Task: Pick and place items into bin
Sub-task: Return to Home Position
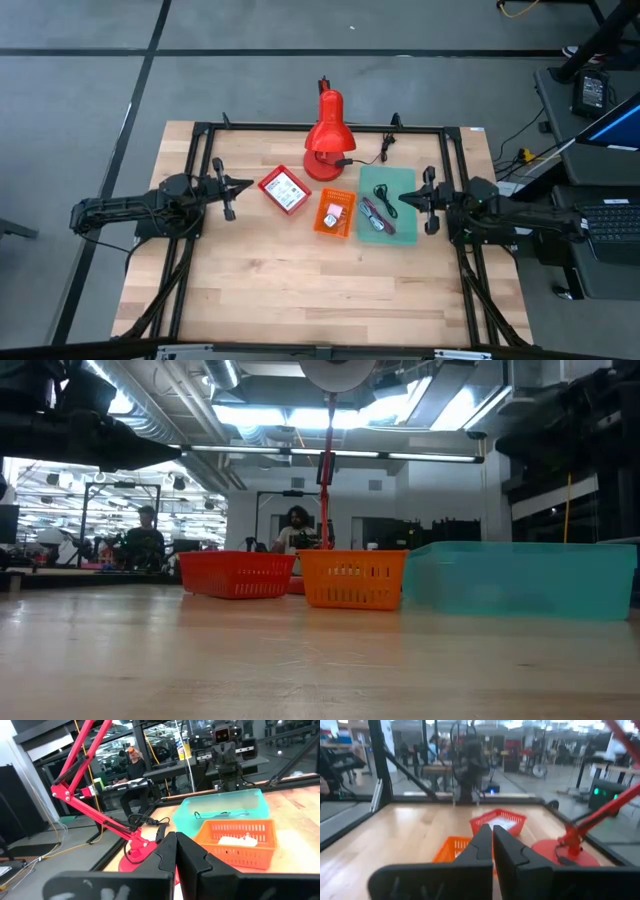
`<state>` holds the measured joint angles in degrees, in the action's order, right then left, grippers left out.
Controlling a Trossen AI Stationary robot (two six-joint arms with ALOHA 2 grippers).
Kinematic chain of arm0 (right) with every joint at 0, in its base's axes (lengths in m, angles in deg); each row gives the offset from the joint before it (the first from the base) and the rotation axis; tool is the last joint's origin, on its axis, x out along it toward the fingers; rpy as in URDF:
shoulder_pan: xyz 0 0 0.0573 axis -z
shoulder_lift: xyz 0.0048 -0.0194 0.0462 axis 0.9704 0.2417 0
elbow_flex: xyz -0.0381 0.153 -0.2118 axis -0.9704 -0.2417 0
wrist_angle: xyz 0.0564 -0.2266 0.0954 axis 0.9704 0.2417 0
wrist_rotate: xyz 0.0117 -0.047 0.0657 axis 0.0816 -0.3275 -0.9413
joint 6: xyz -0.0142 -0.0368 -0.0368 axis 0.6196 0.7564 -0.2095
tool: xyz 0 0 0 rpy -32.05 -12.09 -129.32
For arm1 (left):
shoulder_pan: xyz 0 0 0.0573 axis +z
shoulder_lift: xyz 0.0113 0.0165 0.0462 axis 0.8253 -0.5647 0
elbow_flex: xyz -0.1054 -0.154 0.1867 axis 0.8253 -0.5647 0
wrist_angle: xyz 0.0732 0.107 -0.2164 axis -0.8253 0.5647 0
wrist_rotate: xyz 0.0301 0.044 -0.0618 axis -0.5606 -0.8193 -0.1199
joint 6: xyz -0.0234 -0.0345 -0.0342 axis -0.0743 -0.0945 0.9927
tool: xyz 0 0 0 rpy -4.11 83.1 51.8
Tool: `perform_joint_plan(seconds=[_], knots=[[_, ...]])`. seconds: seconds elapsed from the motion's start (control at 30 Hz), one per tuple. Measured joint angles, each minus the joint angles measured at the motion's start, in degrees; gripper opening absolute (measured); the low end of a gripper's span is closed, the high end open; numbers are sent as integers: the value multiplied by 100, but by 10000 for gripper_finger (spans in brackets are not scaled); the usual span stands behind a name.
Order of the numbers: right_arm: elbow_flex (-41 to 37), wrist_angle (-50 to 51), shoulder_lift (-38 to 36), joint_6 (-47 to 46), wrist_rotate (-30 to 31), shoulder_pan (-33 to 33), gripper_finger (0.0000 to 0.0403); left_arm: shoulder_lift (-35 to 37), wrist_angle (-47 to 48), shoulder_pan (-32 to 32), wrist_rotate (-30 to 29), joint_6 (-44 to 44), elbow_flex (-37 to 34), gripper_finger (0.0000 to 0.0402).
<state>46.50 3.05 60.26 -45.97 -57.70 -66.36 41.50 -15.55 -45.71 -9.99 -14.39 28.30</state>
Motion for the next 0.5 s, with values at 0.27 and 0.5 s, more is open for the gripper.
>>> perform_joint_plan(seconds=[0.27,0.5], knots=[[-125,-142,3,-164,-10,-4,0,-2,213,0,19,350,0,2],[-125,1,6,-155,-2,-4,0,-2,295,0,21,671,0,2]])
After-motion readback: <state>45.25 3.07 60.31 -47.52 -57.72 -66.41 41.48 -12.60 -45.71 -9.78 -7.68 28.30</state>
